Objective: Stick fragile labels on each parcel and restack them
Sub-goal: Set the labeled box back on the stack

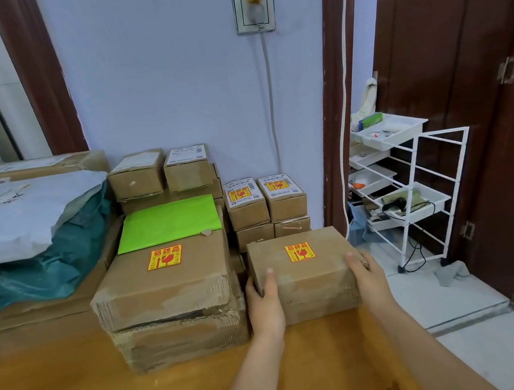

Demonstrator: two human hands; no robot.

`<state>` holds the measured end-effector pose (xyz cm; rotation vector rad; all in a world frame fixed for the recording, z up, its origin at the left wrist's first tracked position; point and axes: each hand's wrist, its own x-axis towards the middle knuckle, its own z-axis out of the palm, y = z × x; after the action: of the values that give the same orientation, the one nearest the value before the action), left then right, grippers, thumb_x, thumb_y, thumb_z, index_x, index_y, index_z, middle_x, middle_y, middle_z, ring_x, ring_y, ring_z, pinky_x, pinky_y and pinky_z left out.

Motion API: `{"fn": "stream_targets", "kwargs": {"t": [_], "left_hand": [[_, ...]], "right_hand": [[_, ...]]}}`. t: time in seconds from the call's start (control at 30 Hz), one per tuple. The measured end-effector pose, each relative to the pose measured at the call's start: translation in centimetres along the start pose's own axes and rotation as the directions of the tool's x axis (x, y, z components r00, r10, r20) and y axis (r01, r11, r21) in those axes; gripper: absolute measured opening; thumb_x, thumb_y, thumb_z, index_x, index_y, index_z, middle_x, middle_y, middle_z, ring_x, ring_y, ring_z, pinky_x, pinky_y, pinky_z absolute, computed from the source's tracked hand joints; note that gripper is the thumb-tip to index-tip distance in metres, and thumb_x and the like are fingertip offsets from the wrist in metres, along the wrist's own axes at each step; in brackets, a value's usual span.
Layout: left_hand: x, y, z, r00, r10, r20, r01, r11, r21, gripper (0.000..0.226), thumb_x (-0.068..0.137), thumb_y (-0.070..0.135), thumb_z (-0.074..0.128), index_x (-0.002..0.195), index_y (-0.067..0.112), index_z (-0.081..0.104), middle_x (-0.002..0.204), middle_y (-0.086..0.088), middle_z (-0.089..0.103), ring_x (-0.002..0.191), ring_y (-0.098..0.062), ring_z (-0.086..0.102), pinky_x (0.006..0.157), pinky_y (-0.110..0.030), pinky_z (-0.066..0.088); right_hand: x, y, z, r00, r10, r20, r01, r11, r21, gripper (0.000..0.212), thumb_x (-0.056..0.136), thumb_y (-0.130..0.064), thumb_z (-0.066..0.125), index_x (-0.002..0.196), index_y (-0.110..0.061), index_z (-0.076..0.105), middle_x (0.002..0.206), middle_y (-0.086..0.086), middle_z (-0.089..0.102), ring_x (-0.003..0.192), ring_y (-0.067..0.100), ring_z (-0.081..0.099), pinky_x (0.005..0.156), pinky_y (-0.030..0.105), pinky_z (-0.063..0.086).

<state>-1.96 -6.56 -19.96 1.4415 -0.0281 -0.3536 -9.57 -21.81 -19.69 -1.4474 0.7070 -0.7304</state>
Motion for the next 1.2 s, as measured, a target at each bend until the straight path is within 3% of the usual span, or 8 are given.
{"fn": "stream_targets", "kwargs": {"t": [0.17, 0.3, 0.5, 0.63, 0.93, 1.0, 1.1, 1.2], "left_hand": [[1.4, 0.0, 0.6, 0.996, -0.059, -0.067, 0.059, 0.998, -0.009, 0.075, 0.086, 0.066, 0.046, 0.146, 0.024, 0.032, 0.143, -0.002, 0.045, 0.13, -0.028, 0.043, 0.109, -0.047, 0.036], [2.5, 0.1, 0.9, 0.99, -0.088, -0.107, 0.086, 0.996, -0.022, 0.077, 0.087, 0.065, 0.044, 0.147, 0.02, 0.029, 0.146, -0.005, 0.041, 0.133, -0.029, 0.039, 0.11, -0.046, 0.033], [2.9, 0.0, 1.5, 0.984, -0.07, -0.166, 0.065, 0.997, -0.035, 0.072, 0.09, 0.062, 0.043, 0.146, 0.018, 0.031, 0.145, -0.007, 0.042, 0.132, -0.03, 0.039, 0.109, -0.046, 0.033], [2.8, 0.1, 1.6, 0.984, -0.061, -0.166, 0.057, 0.998, -0.023, 0.071, 0.092, 0.06, 0.041, 0.147, 0.018, 0.029, 0.147, -0.007, 0.041, 0.133, -0.031, 0.039, 0.109, -0.044, 0.033], [2.1, 1.5, 1.1, 0.986, -0.072, -0.148, 0.085, 0.993, 0.083, 0.074, 0.094, 0.058, 0.038, 0.149, 0.011, 0.025, 0.149, -0.01, 0.036, 0.135, -0.032, 0.036, 0.109, -0.044, 0.031], [1.7, 1.9, 1.2, 0.987, -0.034, -0.157, 0.061, 0.984, 0.17, 0.068, 0.097, 0.053, 0.036, 0.147, 0.008, 0.027, 0.147, -0.013, 0.038, 0.132, -0.034, 0.038, 0.107, -0.043, 0.033], [1.0, 2.3, 1.3, 0.986, 0.112, -0.124, -0.062, 0.935, 0.348, 0.06, 0.1, 0.04, 0.038, 0.146, 0.005, 0.025, 0.146, -0.014, 0.039, 0.132, -0.032, 0.04, 0.108, -0.042, 0.036], [0.2, 2.3, 1.1, 0.976, 0.204, -0.072, -0.15, 0.878, 0.455, 0.052, 0.099, 0.029, 0.043, 0.143, 0.005, 0.028, 0.143, -0.012, 0.041, 0.128, -0.03, 0.043, 0.105, -0.041, 0.04]], "right_hand": [[1.4, 0.1, 1.1, 1.0, -0.005, 0.006, 0.005, 1.0, 0.01, 0.041, 0.098, -0.035, 0.048, 0.135, -0.017, 0.046, 0.123, 0.005, 0.053, 0.113, 0.024, 0.051, 0.098, 0.041, 0.044], [1.9, 0.0, 1.7, 1.0, -0.019, -0.001, 0.019, 0.999, 0.026, 0.037, 0.099, -0.031, 0.046, 0.134, -0.017, 0.045, 0.116, 0.003, 0.052, 0.107, 0.021, 0.051, 0.092, 0.036, 0.043], [2.5, -0.1, 1.9, 1.0, -0.025, 0.011, 0.025, 1.0, -0.008, 0.037, 0.1, -0.031, 0.043, 0.134, -0.017, 0.043, 0.114, 0.002, 0.05, 0.107, 0.021, 0.05, 0.095, 0.039, 0.043], [2.6, 0.0, 1.8, 0.999, -0.032, 0.038, 0.033, 0.999, -0.025, 0.036, 0.1, -0.031, 0.043, 0.134, -0.016, 0.042, 0.113, 0.002, 0.05, 0.105, 0.019, 0.049, 0.088, 0.033, 0.041], [2.2, -1.1, 1.4, 0.997, 0.042, 0.071, -0.037, 0.996, -0.079, 0.041, 0.098, -0.033, 0.047, 0.135, -0.016, 0.042, 0.119, 0.006, 0.051, 0.107, 0.022, 0.05, 0.092, 0.037, 0.045], [2.3, -1.4, 1.3, 0.997, 0.06, 0.053, -0.054, 0.994, -0.1, 0.041, 0.096, -0.033, 0.052, 0.131, -0.014, 0.047, 0.12, 0.007, 0.051, 0.106, 0.023, 0.052, 0.085, 0.036, 0.048], [2.6, -1.8, 1.3, 0.996, 0.086, 0.009, -0.083, 0.984, -0.157, 0.04, 0.092, -0.034, 0.058, 0.123, -0.011, 0.05, 0.124, 0.013, 0.05, 0.103, 0.027, 0.055, 0.061, 0.028, 0.046], [2.3, -2.4, 1.3, 0.998, 0.059, -0.009, -0.059, 0.975, -0.215, 0.04, 0.093, -0.029, 0.057, 0.124, -0.005, 0.048, 0.113, 0.01, 0.054, 0.085, 0.02, 0.054, 0.056, 0.026, 0.043]]}}
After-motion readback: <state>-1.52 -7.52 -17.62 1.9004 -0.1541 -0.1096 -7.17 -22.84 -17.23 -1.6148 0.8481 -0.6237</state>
